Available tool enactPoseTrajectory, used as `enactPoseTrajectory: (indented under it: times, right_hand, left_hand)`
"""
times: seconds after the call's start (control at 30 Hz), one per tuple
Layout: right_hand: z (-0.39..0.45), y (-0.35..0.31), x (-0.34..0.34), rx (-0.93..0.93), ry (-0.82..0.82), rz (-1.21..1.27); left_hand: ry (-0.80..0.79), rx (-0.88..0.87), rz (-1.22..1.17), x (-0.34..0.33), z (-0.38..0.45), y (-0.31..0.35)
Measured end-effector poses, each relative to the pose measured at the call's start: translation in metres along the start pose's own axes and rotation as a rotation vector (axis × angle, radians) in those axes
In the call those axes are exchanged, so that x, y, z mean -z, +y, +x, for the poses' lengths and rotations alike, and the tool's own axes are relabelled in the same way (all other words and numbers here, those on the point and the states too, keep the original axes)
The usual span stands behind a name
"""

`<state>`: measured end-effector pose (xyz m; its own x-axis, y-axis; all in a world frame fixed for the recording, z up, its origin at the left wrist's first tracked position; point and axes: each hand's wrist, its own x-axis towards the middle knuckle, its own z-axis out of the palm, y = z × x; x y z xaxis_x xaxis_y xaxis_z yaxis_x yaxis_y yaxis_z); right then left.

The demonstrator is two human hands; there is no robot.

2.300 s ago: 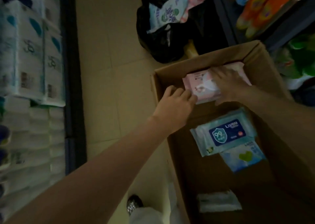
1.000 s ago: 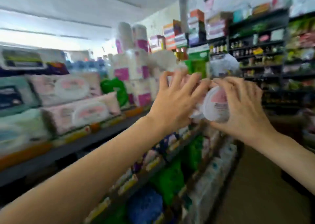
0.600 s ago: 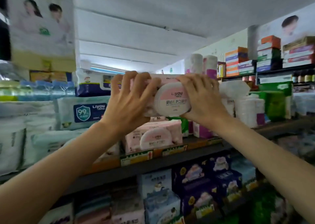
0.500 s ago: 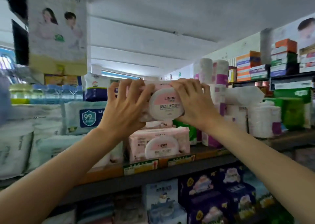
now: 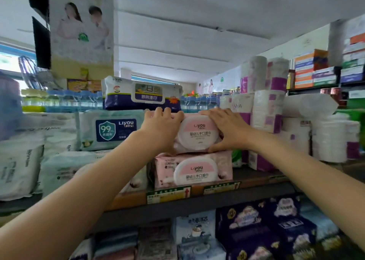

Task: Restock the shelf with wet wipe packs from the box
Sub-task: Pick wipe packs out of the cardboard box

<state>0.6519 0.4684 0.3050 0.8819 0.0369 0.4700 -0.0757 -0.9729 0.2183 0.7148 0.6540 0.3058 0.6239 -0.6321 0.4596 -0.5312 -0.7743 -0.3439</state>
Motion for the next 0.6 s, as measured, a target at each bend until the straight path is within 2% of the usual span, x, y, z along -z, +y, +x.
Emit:
enactPoseTrajectory:
  times: [0.1, 0.2, 0.27, 0.37, 0.5, 0.6]
  right_hand:
    - [-0.02, -0.001, 0.002, -0.081, 0.046, -0.036]
    - [-0.058, 0.003, 0.011, -0.213, 0.176, 0.003]
    - [-0.098, 0.008, 0.013, -0.283, 0.21, 0.035]
    - [-0.181, 0.017, 0.014, -0.4, 0.026, 0.021]
    - [-0.321, 0.021, 0.032, -0.732, -0.328, 0.108]
    - [-0.445, 0.012, 0.043, -0.999, -0.575, 0.068]
  left_hand:
    - [0.074, -0.066, -0.02, 0.01, -0.017, 0.005]
    - [0.334, -0.275, -0.12, 0.019, -0.04, 0.029]
    - [0.391, -0.415, -0.24, 0.021, -0.053, 0.056]
    - [0.265, -0.59, -0.293, 0.018, -0.064, 0.115]
    - [0.143, -0.966, -0.382, 0.025, -0.102, 0.226]
    - [0.043, -1.243, -0.498, 0.037, -0.16, 0.314]
